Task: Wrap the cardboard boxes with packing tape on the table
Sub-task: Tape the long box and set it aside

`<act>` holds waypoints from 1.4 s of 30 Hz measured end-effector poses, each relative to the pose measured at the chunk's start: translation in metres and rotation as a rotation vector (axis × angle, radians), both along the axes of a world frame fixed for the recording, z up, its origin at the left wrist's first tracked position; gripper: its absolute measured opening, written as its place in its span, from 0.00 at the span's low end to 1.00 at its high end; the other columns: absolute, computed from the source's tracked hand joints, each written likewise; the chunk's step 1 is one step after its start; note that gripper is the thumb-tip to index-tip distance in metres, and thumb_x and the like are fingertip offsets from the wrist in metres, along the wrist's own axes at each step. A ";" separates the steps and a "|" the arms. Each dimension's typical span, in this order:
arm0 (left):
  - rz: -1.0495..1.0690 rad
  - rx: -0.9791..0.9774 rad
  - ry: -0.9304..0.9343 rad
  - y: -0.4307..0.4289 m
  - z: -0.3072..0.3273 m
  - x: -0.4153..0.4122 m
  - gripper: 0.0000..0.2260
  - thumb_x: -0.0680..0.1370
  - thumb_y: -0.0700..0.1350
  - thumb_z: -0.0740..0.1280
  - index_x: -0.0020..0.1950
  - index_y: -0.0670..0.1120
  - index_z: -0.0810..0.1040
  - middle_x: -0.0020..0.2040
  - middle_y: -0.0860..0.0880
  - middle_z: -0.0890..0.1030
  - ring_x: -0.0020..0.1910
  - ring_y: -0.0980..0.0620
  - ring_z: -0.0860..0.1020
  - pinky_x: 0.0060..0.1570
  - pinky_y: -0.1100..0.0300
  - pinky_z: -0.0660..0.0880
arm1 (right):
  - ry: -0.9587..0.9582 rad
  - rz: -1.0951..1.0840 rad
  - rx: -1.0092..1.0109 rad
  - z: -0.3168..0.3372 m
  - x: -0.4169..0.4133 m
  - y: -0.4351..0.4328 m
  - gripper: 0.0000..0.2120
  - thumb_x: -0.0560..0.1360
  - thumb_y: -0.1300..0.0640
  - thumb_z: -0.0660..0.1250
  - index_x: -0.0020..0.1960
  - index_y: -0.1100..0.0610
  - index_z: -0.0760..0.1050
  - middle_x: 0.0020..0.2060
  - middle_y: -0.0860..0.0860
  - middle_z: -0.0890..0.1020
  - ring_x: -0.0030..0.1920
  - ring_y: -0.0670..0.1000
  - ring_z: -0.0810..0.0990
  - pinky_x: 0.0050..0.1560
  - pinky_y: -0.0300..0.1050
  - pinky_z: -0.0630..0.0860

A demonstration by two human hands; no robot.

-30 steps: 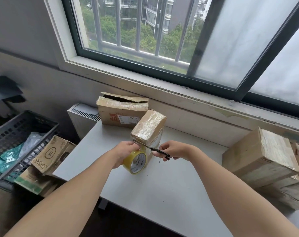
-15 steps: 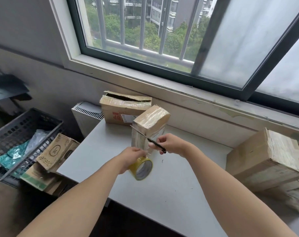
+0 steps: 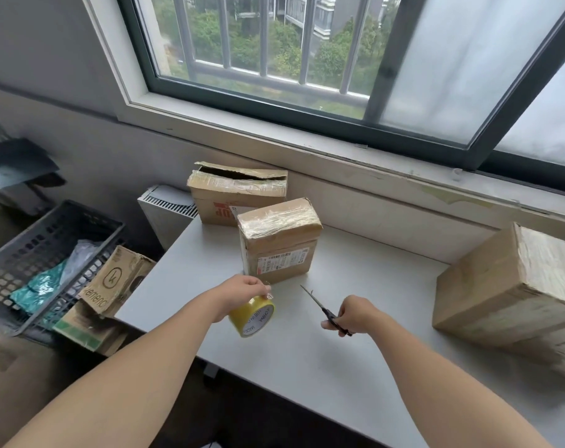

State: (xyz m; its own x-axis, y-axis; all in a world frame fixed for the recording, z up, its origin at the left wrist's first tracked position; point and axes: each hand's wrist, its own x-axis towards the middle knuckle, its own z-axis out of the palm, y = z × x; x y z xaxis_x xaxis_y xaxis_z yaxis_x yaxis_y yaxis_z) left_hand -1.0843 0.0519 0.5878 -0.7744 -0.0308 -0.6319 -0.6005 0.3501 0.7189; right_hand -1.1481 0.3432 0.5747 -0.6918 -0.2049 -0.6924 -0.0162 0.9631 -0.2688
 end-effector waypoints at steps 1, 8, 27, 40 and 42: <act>-0.004 0.000 0.002 0.003 0.000 -0.002 0.10 0.78 0.57 0.71 0.43 0.52 0.85 0.59 0.44 0.81 0.54 0.44 0.78 0.50 0.53 0.73 | 0.004 0.000 0.022 -0.005 0.001 0.002 0.20 0.72 0.38 0.74 0.34 0.54 0.81 0.33 0.48 0.86 0.34 0.45 0.79 0.44 0.41 0.76; -0.017 0.000 0.026 0.020 0.000 -0.014 0.11 0.78 0.56 0.71 0.39 0.54 0.84 0.58 0.43 0.82 0.50 0.46 0.77 0.47 0.55 0.72 | 0.052 -0.040 0.064 -0.028 0.006 0.006 0.13 0.79 0.54 0.65 0.47 0.61 0.84 0.35 0.48 0.85 0.45 0.51 0.86 0.50 0.45 0.80; -0.122 -0.035 0.021 -0.080 0.027 -0.028 0.12 0.80 0.57 0.69 0.46 0.51 0.84 0.46 0.50 0.80 0.45 0.48 0.76 0.47 0.56 0.71 | 0.778 0.231 -0.237 0.095 -0.044 -0.219 0.32 0.83 0.38 0.52 0.80 0.57 0.58 0.81 0.57 0.58 0.81 0.59 0.54 0.78 0.65 0.53; -0.257 0.084 0.065 -0.152 0.019 -0.088 0.12 0.80 0.57 0.69 0.45 0.50 0.84 0.47 0.48 0.79 0.47 0.47 0.76 0.49 0.54 0.71 | 0.632 0.285 0.118 0.082 -0.047 -0.254 0.40 0.83 0.38 0.56 0.83 0.59 0.43 0.83 0.54 0.49 0.83 0.56 0.43 0.79 0.63 0.43; -0.303 0.105 0.061 -0.154 0.021 -0.095 0.12 0.80 0.57 0.69 0.45 0.50 0.84 0.47 0.48 0.79 0.47 0.48 0.76 0.48 0.54 0.70 | 0.584 0.291 0.115 0.085 -0.048 -0.249 0.46 0.80 0.31 0.57 0.84 0.57 0.42 0.83 0.51 0.46 0.83 0.55 0.40 0.80 0.62 0.40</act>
